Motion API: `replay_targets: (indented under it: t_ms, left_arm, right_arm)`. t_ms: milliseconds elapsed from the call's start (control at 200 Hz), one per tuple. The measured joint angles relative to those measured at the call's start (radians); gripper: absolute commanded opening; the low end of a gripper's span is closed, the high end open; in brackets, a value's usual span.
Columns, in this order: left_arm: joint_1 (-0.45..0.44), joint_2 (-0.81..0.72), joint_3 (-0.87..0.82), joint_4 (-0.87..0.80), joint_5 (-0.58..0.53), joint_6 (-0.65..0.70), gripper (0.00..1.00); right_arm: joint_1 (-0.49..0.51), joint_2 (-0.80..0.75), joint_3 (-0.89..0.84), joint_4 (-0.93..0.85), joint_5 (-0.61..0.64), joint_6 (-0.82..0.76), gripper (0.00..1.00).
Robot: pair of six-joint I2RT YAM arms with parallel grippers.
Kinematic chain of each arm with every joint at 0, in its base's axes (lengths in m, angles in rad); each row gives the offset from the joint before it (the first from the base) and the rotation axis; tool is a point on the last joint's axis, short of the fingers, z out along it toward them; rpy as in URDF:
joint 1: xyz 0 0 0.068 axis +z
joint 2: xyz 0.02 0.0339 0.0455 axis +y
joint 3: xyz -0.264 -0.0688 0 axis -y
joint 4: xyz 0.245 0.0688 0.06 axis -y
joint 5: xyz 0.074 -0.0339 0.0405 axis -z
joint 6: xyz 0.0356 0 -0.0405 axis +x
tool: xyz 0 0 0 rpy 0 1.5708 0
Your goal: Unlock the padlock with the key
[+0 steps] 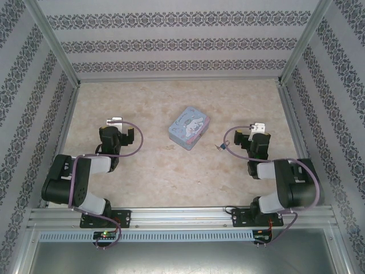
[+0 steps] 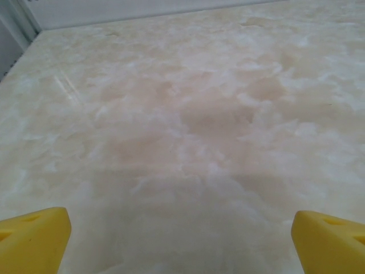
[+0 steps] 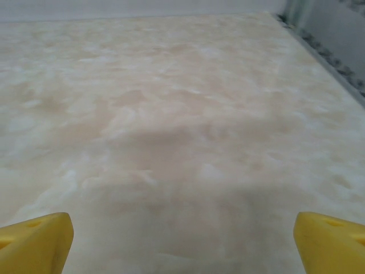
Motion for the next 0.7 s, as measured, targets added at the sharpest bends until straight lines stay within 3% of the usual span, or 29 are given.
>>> replay_targets:
  t_ms: [260,700]
  left_arm:
    - [0.087,0.061,-0.002,0.05,0.164,-0.011,1.0]
    - [0.087,0.061,-0.002,0.053,0.204,-0.011,1.0]
  right_arm:
    - [-0.053,0.043,0.098,0.008,-0.204,-0.03,0.98]
    - [0.018,0.043,0.111,0.003,-0.087,-0.039,0.98]
